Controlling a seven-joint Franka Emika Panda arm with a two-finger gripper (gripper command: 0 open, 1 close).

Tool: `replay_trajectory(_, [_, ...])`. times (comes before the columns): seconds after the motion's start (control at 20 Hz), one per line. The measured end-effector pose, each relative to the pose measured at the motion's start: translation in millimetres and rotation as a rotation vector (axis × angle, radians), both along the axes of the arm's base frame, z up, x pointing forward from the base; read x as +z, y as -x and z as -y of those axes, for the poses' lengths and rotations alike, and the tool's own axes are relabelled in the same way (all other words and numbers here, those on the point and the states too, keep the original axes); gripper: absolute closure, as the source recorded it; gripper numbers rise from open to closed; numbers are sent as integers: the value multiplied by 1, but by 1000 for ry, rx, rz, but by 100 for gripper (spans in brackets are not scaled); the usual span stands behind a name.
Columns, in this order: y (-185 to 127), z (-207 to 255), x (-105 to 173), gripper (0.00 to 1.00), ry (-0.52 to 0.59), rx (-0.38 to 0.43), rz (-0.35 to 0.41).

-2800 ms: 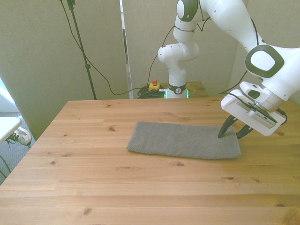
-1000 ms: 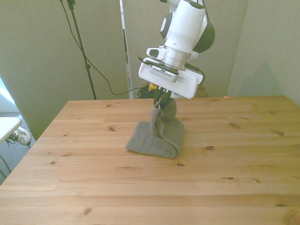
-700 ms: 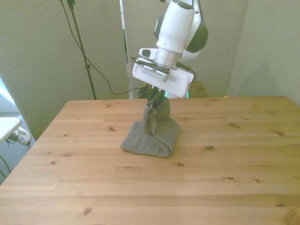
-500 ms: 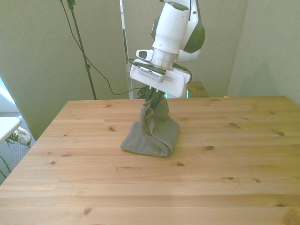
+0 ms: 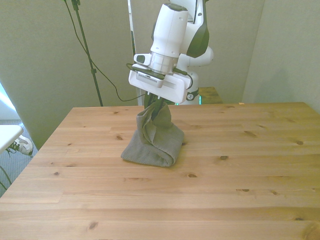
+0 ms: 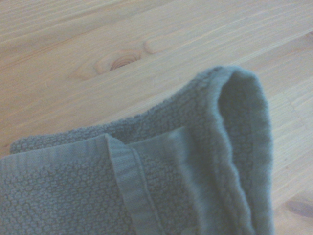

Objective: Fold the towel

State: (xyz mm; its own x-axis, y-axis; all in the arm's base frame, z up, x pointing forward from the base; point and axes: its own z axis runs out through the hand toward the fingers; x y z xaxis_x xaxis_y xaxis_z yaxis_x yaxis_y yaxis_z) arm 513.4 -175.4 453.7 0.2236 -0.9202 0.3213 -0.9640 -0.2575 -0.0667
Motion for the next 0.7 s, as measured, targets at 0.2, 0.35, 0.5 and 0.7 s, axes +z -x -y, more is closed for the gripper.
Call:
replay_trajectory(0.2, [0, 3, 3, 0, 2, 0, 3])
replay_trajectory(0.35, [1, 1, 5, 0, -17, 19, 3])
replay_trajectory(0.5, [5, -6, 12, 0, -43, 46, 1])
replay_trajectory(0.7, [20, -17, 35, 0, -59, 68, 5])
